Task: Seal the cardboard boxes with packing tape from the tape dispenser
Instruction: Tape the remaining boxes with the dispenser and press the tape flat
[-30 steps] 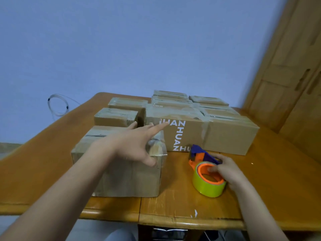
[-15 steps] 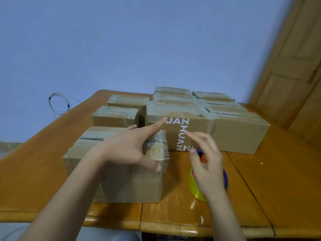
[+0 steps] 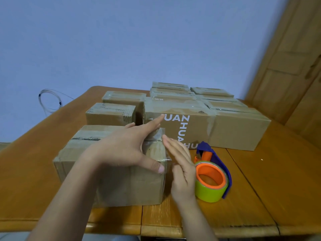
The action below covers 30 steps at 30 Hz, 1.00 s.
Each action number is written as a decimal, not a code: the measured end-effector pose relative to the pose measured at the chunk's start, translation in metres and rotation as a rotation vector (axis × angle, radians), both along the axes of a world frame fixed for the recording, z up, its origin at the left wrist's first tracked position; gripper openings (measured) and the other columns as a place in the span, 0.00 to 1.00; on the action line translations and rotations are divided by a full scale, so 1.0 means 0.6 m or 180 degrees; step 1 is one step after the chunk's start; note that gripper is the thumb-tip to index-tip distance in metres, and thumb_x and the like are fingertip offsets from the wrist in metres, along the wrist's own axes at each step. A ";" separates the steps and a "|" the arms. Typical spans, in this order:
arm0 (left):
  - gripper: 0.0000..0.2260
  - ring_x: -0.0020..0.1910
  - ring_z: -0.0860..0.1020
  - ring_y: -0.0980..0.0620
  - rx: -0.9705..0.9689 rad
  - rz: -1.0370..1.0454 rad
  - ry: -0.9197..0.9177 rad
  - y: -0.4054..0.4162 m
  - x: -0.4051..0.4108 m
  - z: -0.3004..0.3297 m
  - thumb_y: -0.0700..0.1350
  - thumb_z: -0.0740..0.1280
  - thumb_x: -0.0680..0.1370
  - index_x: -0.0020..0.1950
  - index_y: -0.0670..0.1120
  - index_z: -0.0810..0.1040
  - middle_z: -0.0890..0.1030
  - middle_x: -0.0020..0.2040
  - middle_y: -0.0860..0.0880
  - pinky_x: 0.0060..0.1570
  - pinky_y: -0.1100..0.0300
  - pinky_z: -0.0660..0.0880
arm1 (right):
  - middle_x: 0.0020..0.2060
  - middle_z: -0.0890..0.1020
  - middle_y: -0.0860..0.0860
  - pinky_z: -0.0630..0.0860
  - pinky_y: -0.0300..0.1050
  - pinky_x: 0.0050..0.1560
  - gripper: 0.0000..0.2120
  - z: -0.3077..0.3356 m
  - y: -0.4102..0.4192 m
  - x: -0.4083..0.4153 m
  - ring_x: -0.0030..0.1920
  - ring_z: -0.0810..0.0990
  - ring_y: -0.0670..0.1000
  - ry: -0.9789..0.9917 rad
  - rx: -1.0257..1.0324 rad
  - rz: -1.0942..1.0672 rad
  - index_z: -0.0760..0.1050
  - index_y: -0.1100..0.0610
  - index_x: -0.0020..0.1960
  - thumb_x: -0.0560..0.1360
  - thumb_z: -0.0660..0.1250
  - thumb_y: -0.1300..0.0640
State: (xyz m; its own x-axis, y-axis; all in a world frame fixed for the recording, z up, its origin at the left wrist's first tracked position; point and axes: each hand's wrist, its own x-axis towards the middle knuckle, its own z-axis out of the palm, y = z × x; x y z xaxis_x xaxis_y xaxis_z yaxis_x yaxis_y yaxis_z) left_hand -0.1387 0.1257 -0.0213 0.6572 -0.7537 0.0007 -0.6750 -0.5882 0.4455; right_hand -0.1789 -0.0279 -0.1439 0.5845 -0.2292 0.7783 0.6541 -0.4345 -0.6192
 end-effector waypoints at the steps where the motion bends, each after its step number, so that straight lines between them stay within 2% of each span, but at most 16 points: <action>1: 0.53 0.62 0.51 0.72 0.0006 0.0007 0.0008 0.000 0.000 0.001 0.67 0.72 0.63 0.75 0.66 0.37 0.55 0.76 0.65 0.65 0.69 0.47 | 0.64 0.77 0.47 0.64 0.38 0.68 0.25 -0.001 0.002 -0.003 0.68 0.71 0.49 0.0116 0.0062 0.0059 0.73 0.60 0.66 0.72 0.52 0.64; 3: 0.53 0.64 0.53 0.71 0.0033 0.0000 0.0000 0.000 -0.001 0.002 0.67 0.72 0.63 0.75 0.66 0.37 0.55 0.76 0.65 0.65 0.69 0.48 | 0.66 0.75 0.41 0.63 0.34 0.68 0.26 -0.002 0.005 -0.009 0.70 0.68 0.45 0.0382 0.0207 0.0270 0.72 0.55 0.68 0.72 0.53 0.66; 6: 0.52 0.59 0.54 0.73 0.0081 -0.0010 -0.0026 -0.002 -0.002 0.003 0.64 0.72 0.65 0.75 0.65 0.37 0.55 0.75 0.66 0.68 0.67 0.49 | 0.67 0.72 0.34 0.62 0.32 0.68 0.34 -0.005 0.007 -0.017 0.72 0.64 0.41 0.0725 0.0438 0.0650 0.69 0.39 0.68 0.71 0.52 0.69; 8: 0.52 0.58 0.53 0.73 0.0089 0.0003 -0.0030 -0.003 -0.003 0.004 0.63 0.72 0.66 0.75 0.64 0.37 0.55 0.76 0.65 0.70 0.65 0.49 | 0.66 0.71 0.33 0.62 0.31 0.67 0.36 -0.006 0.005 -0.020 0.72 0.64 0.40 0.0829 0.0514 0.0809 0.69 0.31 0.64 0.71 0.52 0.68; 9: 0.52 0.58 0.53 0.73 0.0091 0.0004 -0.0022 -0.003 -0.004 0.005 0.62 0.73 0.66 0.75 0.64 0.37 0.55 0.76 0.65 0.70 0.65 0.49 | 0.66 0.72 0.34 0.63 0.30 0.67 0.36 -0.006 0.004 -0.022 0.72 0.64 0.40 0.0838 0.0550 0.0815 0.70 0.31 0.63 0.71 0.52 0.68; 11: 0.52 0.56 0.51 0.76 0.0082 -0.0009 -0.0017 -0.002 -0.006 0.007 0.62 0.73 0.66 0.76 0.63 0.37 0.54 0.76 0.64 0.70 0.65 0.48 | 0.65 0.76 0.41 0.66 0.30 0.64 0.31 -0.001 0.000 -0.021 0.70 0.68 0.41 0.0662 0.0724 0.0596 0.76 0.38 0.61 0.70 0.53 0.68; 13: 0.51 0.56 0.50 0.76 0.0068 -0.0029 0.0014 -0.002 -0.008 0.009 0.61 0.73 0.67 0.76 0.63 0.37 0.54 0.77 0.64 0.69 0.65 0.47 | 0.58 0.81 0.46 0.70 0.33 0.60 0.24 0.016 -0.008 -0.009 0.64 0.75 0.44 0.0387 0.0955 0.0277 0.82 0.46 0.56 0.71 0.56 0.64; 16: 0.51 0.55 0.51 0.77 0.0062 -0.0028 0.0024 -0.001 -0.011 0.011 0.61 0.73 0.67 0.77 0.61 0.38 0.54 0.77 0.63 0.70 0.64 0.47 | 0.52 0.83 0.43 0.74 0.40 0.58 0.16 0.051 -0.017 0.038 0.58 0.78 0.43 0.0462 0.1306 0.0227 0.78 0.49 0.56 0.72 0.60 0.60; 18: 0.51 0.54 0.50 0.78 0.0064 -0.0046 0.0022 -0.001 -0.010 0.011 0.60 0.73 0.67 0.77 0.61 0.38 0.54 0.76 0.63 0.70 0.64 0.48 | 0.52 0.82 0.43 0.74 0.43 0.57 0.15 0.062 -0.019 0.067 0.56 0.78 0.44 0.0743 0.1419 0.0397 0.76 0.48 0.58 0.71 0.65 0.52; 20: 0.51 0.53 0.51 0.82 0.0051 -0.0070 0.0025 0.000 -0.010 0.010 0.60 0.73 0.68 0.77 0.60 0.39 0.54 0.75 0.65 0.71 0.63 0.48 | 0.52 0.81 0.47 0.74 0.45 0.56 0.20 0.059 -0.017 0.084 0.55 0.78 0.49 0.0951 0.1466 0.0646 0.76 0.50 0.58 0.68 0.67 0.45; 22: 0.50 0.49 0.50 0.88 0.0003 -0.0070 0.0033 0.000 -0.009 0.009 0.60 0.73 0.68 0.77 0.60 0.40 0.55 0.73 0.67 0.69 0.65 0.47 | 0.47 0.82 0.50 0.76 0.44 0.50 0.16 0.052 -0.014 0.087 0.50 0.80 0.51 0.1074 0.1446 0.0921 0.78 0.53 0.54 0.70 0.67 0.47; 24: 0.50 0.50 0.49 0.87 0.0005 -0.0052 0.0020 -0.001 -0.008 0.008 0.59 0.73 0.68 0.77 0.60 0.41 0.54 0.72 0.68 0.67 0.68 0.46 | 0.41 0.83 0.50 0.76 0.44 0.46 0.07 0.052 -0.010 0.084 0.45 0.80 0.51 0.1145 0.1436 0.1128 0.80 0.53 0.46 0.73 0.65 0.53; 26: 0.50 0.52 0.47 0.85 0.0019 -0.0040 0.0006 -0.001 -0.007 0.007 0.59 0.74 0.68 0.77 0.60 0.41 0.54 0.73 0.68 0.67 0.69 0.45 | 0.38 0.82 0.51 0.76 0.44 0.45 0.06 0.053 -0.008 0.080 0.42 0.79 0.51 0.1169 0.1542 0.1216 0.81 0.52 0.42 0.74 0.66 0.55; 28: 0.50 0.54 0.48 0.83 -0.0010 -0.0023 -0.0008 0.000 -0.006 0.006 0.60 0.74 0.67 0.78 0.60 0.42 0.55 0.73 0.67 0.69 0.67 0.46 | 0.37 0.82 0.51 0.76 0.46 0.45 0.05 0.055 -0.006 0.077 0.42 0.79 0.52 0.1217 0.1705 0.1209 0.80 0.54 0.42 0.75 0.67 0.56; 30: 0.50 0.56 0.50 0.80 -0.0032 0.0010 0.0004 0.001 -0.008 0.006 0.60 0.74 0.67 0.77 0.61 0.43 0.56 0.73 0.66 0.70 0.66 0.48 | 0.36 0.83 0.51 0.75 0.47 0.45 0.08 0.055 -0.005 0.075 0.42 0.79 0.52 0.1239 0.1780 0.1081 0.80 0.56 0.42 0.76 0.64 0.59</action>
